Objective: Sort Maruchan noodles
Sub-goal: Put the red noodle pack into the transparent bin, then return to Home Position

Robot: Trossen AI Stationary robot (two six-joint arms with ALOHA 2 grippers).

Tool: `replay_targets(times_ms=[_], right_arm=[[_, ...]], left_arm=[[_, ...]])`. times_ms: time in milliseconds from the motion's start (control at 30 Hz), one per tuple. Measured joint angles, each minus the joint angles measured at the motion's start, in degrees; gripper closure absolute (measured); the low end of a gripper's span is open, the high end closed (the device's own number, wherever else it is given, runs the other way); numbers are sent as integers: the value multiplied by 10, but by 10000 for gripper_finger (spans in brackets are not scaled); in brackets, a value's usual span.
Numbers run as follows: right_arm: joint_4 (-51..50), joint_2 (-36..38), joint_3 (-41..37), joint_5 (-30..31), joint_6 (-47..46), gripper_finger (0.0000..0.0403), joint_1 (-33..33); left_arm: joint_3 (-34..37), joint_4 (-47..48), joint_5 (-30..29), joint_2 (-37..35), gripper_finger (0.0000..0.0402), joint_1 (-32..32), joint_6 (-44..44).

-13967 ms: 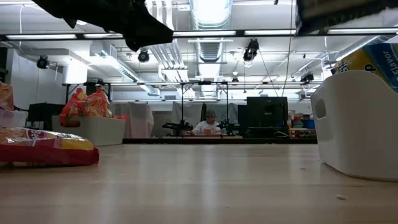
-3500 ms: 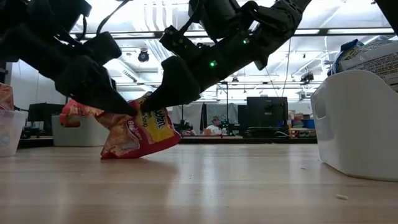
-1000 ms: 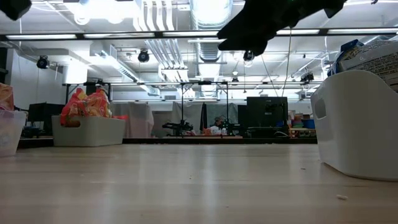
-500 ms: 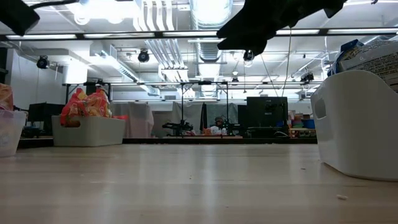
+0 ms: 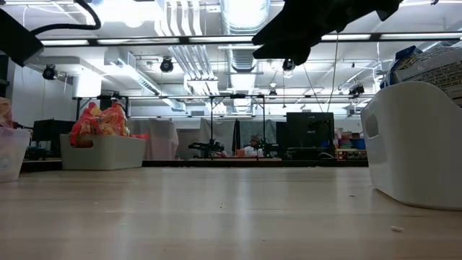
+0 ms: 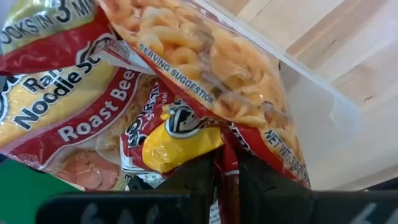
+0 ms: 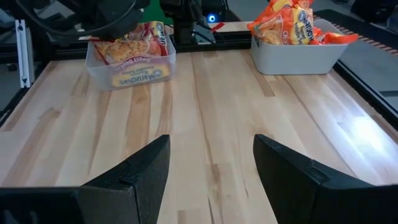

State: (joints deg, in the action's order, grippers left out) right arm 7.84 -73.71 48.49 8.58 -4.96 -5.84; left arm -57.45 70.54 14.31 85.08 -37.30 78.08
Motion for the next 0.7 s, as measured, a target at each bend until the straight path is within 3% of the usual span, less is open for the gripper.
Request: replay_targets(times_ms=[200, 500, 600, 700], right_arm=[[-1, 0, 0, 0, -4, 183, -6], [-3, 2, -3, -15, 20, 183, -9], [-2, 14, -11, -32, 36, 183, -15], [11, 36, -40, -37, 62, 183, -23]], left_arm=[[-7, 5, -3, -23, 354, 0, 3], [-41, 22, -35, -53, 268, -12, -47], [-65, 30, -108, -72, 256, -22, -103], [-83, 12, -249, -102, 258, -37, -191]])
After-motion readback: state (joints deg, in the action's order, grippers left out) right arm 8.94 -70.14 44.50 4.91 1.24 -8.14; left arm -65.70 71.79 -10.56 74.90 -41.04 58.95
